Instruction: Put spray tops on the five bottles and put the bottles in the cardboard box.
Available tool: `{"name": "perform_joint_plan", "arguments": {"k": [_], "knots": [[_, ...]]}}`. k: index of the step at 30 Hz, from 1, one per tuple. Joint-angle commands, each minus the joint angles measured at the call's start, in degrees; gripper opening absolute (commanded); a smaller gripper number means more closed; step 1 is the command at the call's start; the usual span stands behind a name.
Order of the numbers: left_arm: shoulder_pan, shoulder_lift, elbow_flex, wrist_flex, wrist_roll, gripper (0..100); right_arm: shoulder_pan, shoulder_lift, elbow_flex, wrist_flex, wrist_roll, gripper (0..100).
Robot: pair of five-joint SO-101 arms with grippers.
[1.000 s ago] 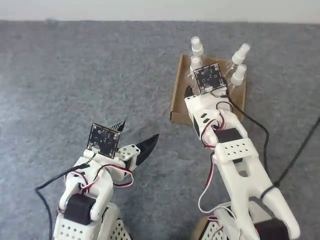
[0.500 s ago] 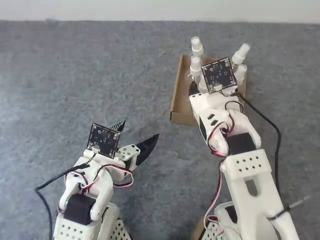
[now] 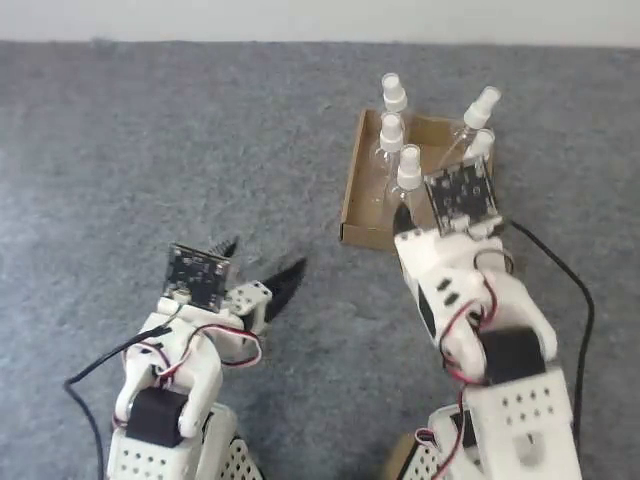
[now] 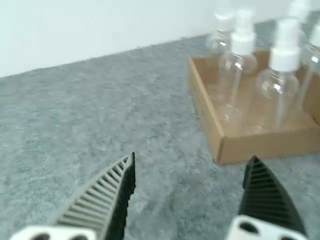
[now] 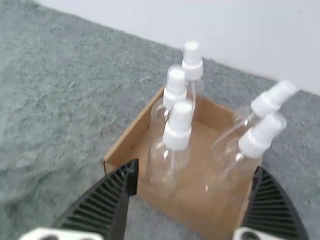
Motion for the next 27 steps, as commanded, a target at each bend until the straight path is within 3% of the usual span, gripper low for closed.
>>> {"name": "perform_joint_plan", "arguments": {"k": [1,6,10,14,18,24,27], "knots": [[-5.71,-0.88,-0.31,-3.43,-0.26,32,0.92,-12.53,4.48,7.6,0.62,28.9],[-18.64,-0.97,1.1,-3.6,-2.2,23,8.22,-26.07,12.4,14.9,7.47,28.9],[-29.54,-0.97,1.98,-7.03,-8.18,12,12.44,-35.65,21.1,18.51,9.67,28.8],[-37.27,-0.97,2.24,-10.02,-9.32,8,14.81,-40.84,25.93,18.59,11.69,28.8],[-40.35,-0.97,2.86,-9.93,-9.49,9,15.16,-39.78,26.37,19.03,11.52,24.2],[-40.88,-0.97,8.92,-10.29,-9.67,13,15.25,-40.22,28.66,19.12,11.87,0.5],[-40.62,-0.97,12.09,-10.46,-9.67,15,15.34,-40.22,32.62,19.12,11.87,3.5]]}}
